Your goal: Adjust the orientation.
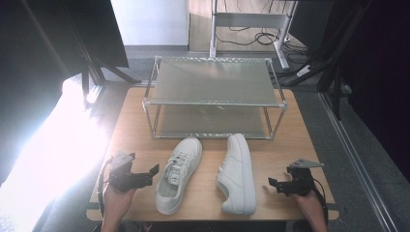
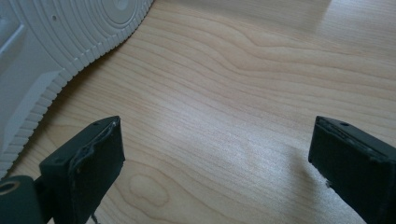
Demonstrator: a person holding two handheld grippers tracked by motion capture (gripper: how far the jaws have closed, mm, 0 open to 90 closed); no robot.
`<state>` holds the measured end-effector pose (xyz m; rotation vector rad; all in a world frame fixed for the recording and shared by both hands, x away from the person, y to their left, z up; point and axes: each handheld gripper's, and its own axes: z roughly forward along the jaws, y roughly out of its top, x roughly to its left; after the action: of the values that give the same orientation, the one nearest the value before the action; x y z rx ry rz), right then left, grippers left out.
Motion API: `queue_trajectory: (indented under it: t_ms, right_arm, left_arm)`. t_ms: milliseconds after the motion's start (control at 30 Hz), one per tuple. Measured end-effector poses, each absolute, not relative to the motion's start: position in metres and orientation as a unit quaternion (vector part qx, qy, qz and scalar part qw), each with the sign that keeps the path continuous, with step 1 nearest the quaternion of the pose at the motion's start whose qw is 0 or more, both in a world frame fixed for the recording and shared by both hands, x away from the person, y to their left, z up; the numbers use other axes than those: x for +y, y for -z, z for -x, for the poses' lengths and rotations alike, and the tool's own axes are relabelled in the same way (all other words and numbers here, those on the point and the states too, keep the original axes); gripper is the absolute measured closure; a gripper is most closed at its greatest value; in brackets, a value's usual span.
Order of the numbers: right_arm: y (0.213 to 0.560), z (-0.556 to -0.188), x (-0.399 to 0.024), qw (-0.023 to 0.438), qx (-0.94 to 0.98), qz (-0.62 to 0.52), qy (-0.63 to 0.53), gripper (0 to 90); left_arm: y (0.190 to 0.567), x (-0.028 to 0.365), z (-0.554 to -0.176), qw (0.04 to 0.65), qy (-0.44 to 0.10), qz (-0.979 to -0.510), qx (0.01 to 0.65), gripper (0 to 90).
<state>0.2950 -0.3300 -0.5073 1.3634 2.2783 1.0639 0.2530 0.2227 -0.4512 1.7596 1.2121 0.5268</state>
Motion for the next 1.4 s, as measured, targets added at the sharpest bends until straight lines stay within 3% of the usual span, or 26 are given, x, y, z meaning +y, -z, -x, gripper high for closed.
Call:
queue_trajectory:
  t_ms: [333, 967, 1400]
  right_arm:
    - [0.503, -0.294, -0.329, 0.145, 0.781, -0.481, -0.371, 0.0]
    - [0.483, -0.293, -0.317, 0.159, 0.782, -0.456, -0.394, 0.0]
    - [0.445, -0.296, -0.294, 0.184, 0.779, -0.433, -0.415, 0.0]
  left_arm:
    - [0.477, 0.256, -0.254, 0.405, -0.244, -0.685, 0.554, 0.0]
    - [0.496, 0.247, -0.264, 0.391, -0.216, -0.702, 0.554, 0.0]
    - [0.497, 0.247, -0.264, 0.381, -0.217, -0.702, 0.561, 0.0]
